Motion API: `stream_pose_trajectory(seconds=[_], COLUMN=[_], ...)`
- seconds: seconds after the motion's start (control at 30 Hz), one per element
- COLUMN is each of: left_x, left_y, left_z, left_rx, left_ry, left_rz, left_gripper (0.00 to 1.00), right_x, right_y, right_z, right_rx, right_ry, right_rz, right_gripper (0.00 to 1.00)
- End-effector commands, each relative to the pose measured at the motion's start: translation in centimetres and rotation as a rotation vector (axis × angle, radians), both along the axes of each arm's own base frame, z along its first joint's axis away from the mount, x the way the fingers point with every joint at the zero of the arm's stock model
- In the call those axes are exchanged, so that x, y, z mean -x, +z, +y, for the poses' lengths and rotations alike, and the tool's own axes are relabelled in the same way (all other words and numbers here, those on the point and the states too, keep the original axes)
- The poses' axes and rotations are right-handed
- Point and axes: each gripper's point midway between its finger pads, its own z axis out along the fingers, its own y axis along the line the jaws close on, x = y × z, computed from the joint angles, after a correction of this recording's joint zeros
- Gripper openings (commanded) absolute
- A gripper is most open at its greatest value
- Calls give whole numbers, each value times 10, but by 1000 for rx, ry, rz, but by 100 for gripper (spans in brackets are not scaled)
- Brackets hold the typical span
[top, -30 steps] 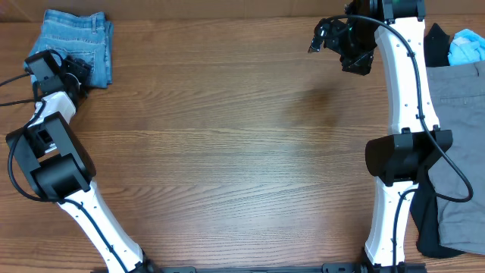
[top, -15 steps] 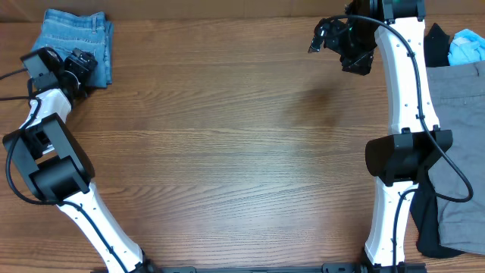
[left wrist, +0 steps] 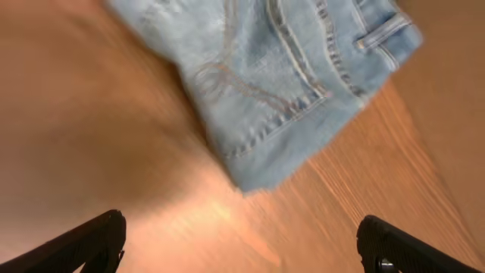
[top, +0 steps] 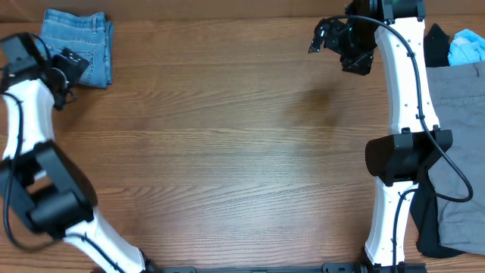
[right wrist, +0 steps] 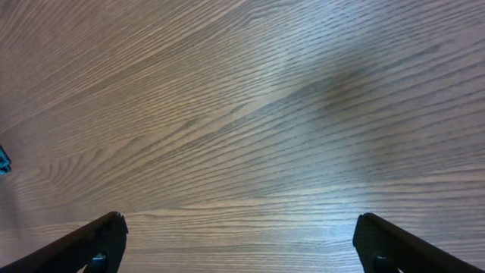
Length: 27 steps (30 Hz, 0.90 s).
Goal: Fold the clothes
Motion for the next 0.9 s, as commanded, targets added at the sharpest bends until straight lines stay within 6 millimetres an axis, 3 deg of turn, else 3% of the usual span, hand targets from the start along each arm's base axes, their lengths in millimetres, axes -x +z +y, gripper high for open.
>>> stream_pose_trajectory(seconds=[0.0, 0.1, 0.2, 0.4, 0.53, 0.63, 0.87], left_x=[29, 63, 103, 156, 194, 227, 292], left_y=[74, 105, 130, 188, 218, 242, 229], left_z=[-4, -22, -43, -121, -162, -206, -241], left_rx=[-82, -71, -50, -41, -17, 33, 110], left_ry=[42, 31, 21, -365, -490, -620, -599], left_rz=[-48, -27, 10, -98, -191, -337, -315], left_gripper=[100, 99, 87, 100, 100, 100, 100], right_x=[0, 0, 0, 0, 0, 0, 0], right_y=[25, 25, 25, 25, 25, 25, 25], right_z=[-2, -2, -2, -2, -2, -2, -2], right_rx=[2, 2, 2, 2, 2, 2, 2], right_ry=[2, 2, 2, 2, 2, 2, 2], right_rz=[-68, -68, -68, -68, -68, -68, -68], right_gripper=[100, 100, 100, 100, 100, 100, 100])
